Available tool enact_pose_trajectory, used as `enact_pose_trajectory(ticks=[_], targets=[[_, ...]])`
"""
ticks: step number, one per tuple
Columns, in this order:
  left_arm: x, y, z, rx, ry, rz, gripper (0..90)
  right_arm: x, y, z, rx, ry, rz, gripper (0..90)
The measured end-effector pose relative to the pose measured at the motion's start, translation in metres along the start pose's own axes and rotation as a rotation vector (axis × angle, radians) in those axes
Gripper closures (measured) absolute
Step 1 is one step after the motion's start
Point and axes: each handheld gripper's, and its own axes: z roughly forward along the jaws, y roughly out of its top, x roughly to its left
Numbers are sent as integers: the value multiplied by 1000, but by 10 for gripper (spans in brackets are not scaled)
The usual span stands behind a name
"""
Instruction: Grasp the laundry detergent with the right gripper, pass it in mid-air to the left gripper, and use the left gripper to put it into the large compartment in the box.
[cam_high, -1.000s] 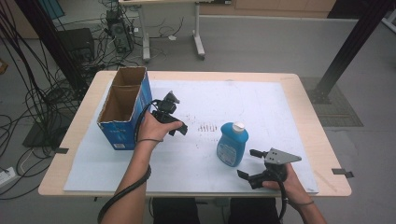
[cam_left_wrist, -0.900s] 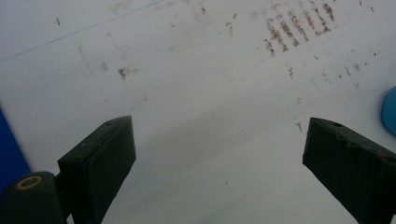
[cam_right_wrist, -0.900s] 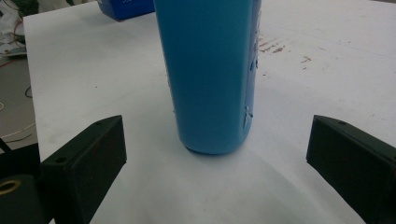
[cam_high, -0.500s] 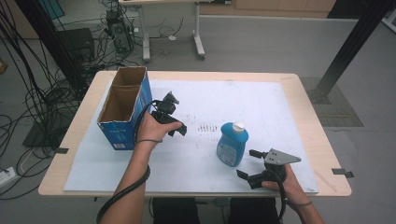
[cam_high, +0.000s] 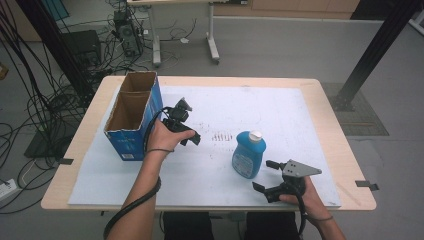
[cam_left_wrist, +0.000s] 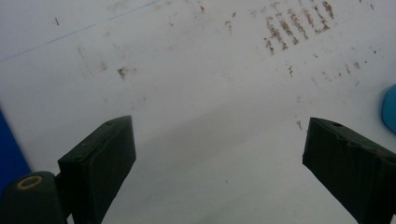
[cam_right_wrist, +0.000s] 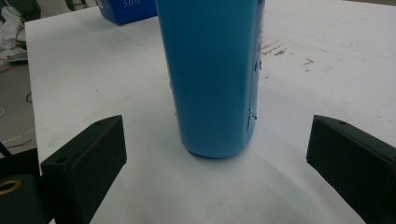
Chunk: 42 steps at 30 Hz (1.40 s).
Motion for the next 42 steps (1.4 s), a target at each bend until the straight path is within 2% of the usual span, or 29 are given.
enact_pose_trajectory(ticks=[12,30,42], targets=[[0,-1,1,9,3,2,98,1,2,7,-16,3,5,44],[4,-3,0,12,8,-5,98,3,7,20,-45,16,-17,40],[3,-3,1,19,5,-5,98,6,10,30,-67,-4,-12,37]])
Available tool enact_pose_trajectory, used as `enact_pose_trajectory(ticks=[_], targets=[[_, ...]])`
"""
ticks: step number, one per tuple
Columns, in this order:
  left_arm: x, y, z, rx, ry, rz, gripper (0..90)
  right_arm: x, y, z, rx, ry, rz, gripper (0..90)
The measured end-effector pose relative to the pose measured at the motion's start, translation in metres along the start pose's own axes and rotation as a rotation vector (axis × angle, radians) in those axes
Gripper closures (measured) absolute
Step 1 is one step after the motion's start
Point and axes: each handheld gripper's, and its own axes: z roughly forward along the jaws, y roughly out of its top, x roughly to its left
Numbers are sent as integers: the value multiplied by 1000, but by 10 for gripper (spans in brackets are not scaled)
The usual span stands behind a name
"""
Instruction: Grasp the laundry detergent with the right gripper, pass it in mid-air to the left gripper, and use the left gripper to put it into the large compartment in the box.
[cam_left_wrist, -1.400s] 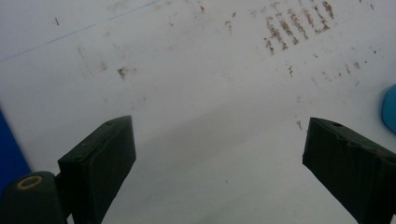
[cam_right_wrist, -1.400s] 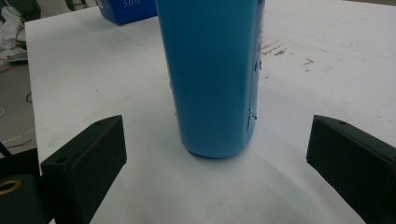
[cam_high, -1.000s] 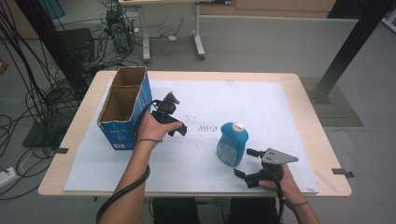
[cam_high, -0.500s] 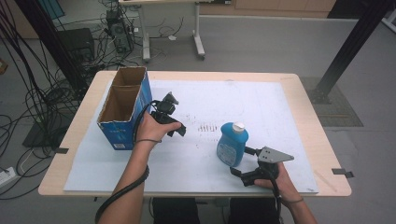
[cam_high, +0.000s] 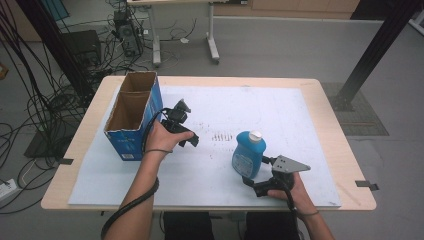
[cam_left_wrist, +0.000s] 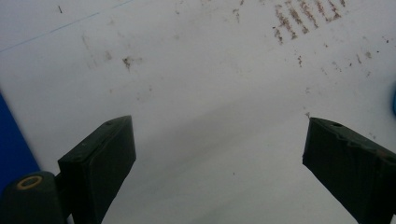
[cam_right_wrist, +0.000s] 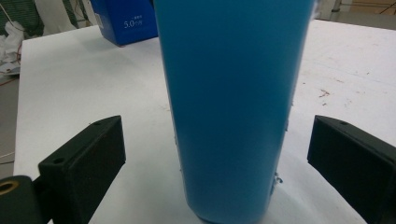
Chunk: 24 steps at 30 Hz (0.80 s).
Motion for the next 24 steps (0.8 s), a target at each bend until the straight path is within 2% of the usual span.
enact_pose_trajectory(ticks=[10,24], targets=[[1,-1,-2,-3,-2,5,98,4,2,8,-5,-28,-4,36],[2,-1,-2,-3,-5,5,98,8,4,16,-33,-93,23,36]])
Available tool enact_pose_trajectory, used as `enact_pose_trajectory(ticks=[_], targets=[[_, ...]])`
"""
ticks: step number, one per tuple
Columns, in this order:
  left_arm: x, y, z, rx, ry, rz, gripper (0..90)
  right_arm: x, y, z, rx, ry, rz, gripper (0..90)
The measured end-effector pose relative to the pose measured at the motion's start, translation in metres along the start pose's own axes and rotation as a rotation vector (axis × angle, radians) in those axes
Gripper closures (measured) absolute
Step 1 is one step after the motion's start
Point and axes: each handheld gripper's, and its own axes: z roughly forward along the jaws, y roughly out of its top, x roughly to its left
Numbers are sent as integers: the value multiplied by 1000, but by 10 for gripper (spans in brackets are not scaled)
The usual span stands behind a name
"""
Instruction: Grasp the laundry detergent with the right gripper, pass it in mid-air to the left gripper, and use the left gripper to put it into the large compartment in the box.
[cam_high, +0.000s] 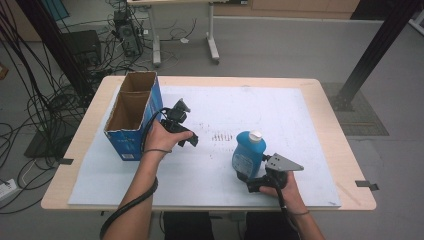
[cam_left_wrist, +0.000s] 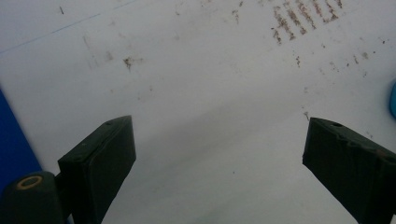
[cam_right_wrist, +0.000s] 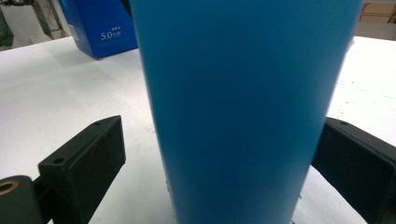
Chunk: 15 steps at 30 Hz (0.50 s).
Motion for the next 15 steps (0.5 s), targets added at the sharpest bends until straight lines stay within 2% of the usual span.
enact_pose_trajectory(ticks=[3,15], targets=[[0,0,-1,0,0,-1,98,1,0,1,-8,-15,6,36],[-1,0,-1,1,1,4,98,3,1,6,-18,-26,16,36]])
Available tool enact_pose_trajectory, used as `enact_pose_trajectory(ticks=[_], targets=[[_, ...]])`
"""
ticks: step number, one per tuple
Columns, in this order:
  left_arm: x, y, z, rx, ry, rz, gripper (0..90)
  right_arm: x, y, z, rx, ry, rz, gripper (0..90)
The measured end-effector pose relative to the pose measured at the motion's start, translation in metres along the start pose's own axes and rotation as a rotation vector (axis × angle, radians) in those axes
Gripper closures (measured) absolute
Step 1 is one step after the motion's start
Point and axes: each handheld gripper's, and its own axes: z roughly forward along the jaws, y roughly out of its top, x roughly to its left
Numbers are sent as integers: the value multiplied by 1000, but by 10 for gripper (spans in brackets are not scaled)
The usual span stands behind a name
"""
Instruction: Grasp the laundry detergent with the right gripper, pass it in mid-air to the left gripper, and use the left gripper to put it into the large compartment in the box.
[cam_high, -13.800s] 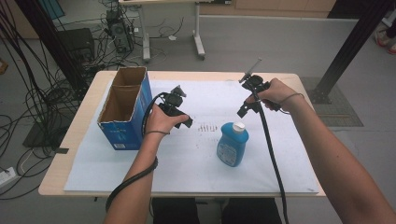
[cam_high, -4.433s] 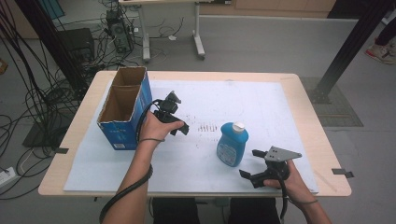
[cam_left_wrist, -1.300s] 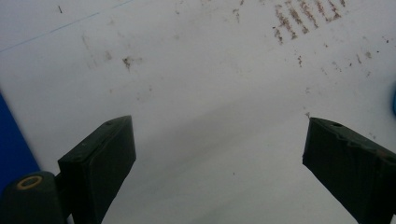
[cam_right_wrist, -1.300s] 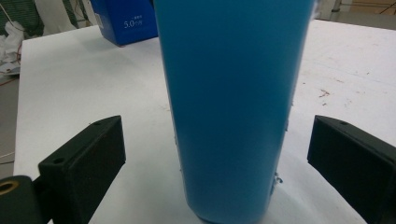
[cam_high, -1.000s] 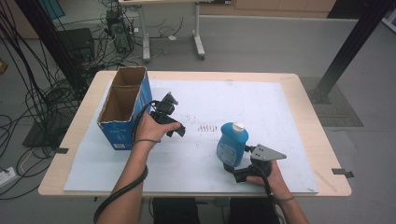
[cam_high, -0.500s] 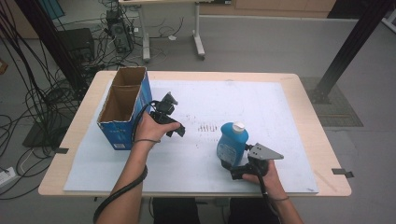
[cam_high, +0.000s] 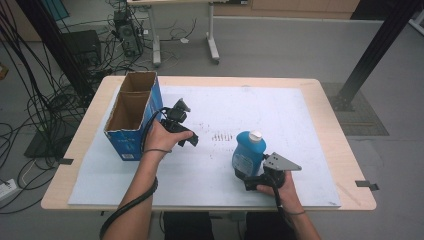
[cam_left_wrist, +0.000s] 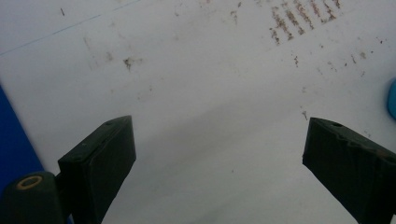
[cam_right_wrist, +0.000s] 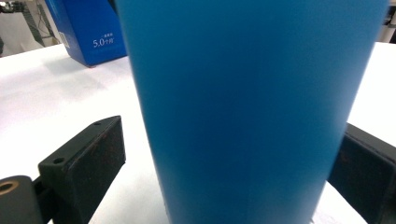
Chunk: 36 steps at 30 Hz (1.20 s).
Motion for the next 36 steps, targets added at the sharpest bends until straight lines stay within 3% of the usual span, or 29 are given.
enact_pose_trajectory(ticks=[36], targets=[[-2,0,3,10,8,-2,96,0,0,1,-10,-12,5,22]])
